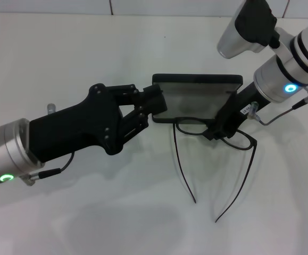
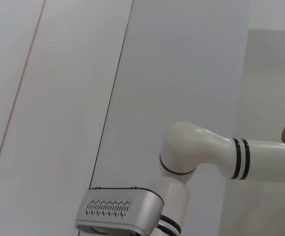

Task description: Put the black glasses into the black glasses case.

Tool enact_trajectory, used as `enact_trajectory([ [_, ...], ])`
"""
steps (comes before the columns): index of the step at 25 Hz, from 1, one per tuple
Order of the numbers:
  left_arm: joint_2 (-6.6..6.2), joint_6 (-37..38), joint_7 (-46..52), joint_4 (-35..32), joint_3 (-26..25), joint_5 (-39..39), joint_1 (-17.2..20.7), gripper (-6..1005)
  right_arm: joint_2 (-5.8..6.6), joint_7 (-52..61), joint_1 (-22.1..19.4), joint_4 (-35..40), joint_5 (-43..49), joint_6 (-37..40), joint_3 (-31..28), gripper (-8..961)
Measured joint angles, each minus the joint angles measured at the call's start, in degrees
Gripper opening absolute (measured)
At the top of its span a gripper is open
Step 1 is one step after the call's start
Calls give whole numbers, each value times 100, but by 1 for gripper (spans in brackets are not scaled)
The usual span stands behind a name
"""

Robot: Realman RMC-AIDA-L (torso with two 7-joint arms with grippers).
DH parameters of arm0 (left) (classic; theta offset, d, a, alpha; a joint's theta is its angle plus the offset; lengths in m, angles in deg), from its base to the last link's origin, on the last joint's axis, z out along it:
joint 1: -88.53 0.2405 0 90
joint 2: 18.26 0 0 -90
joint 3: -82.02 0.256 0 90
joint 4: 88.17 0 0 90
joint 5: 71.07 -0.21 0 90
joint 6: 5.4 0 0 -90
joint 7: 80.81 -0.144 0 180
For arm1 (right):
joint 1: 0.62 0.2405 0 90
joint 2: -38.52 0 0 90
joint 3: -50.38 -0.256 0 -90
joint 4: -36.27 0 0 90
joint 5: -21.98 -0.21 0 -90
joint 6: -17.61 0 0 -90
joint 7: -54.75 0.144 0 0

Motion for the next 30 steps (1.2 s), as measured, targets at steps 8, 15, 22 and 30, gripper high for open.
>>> enact_trajectory([
  [8,5,10,0,10,12,0,18,121,0,100,-35,0,-4,28,0,206],
  [15,9,13,0,64,2,0,2,117,0,89,-106,60,-6,48,39,151],
  [22,9,30,0,64,-1,0,36,114,0,60,-204,175,-12,35,72,106],
  [30,0,323,-8,62,-1,-1,47,110,18,-592,-1566,1979,-606,289,62,96],
])
